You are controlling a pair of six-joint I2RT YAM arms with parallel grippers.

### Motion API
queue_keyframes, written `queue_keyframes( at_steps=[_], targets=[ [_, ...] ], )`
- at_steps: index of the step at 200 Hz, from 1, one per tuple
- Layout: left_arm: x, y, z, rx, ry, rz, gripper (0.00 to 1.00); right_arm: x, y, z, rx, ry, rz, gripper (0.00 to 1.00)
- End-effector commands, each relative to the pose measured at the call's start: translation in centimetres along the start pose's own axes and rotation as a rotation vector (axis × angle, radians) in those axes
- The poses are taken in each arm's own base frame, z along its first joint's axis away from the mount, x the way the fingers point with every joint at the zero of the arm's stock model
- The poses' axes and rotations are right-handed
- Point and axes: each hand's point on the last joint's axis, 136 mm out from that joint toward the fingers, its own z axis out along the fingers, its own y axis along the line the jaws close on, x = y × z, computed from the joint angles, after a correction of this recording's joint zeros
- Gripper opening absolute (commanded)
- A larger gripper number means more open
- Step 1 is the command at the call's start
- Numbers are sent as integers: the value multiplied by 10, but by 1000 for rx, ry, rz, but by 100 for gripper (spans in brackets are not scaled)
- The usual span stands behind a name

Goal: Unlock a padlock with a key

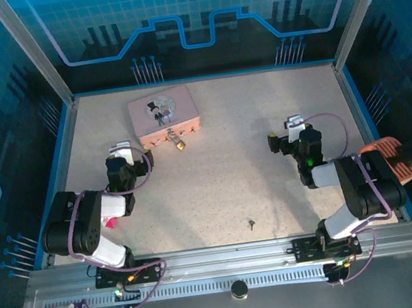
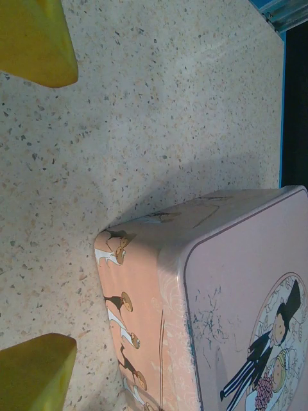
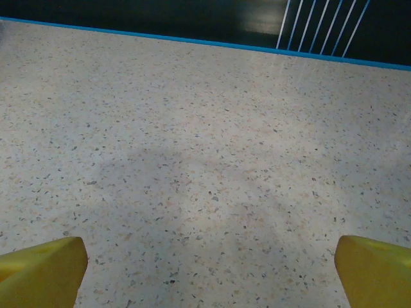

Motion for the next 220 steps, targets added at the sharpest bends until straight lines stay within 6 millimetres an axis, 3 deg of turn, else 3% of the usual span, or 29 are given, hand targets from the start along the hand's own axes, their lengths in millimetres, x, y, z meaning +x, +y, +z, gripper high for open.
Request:
queue_keyframes(
  at_steps=[1, 220],
  targets=[
    [-16, -8, 4, 30, -51, 12, 99, -9, 5, 0, -11, -41, -29, 100],
    [-19, -5, 3, 16, -63, 11, 99, -11, 3, 2, -27, -39, -12, 100]
  ],
)
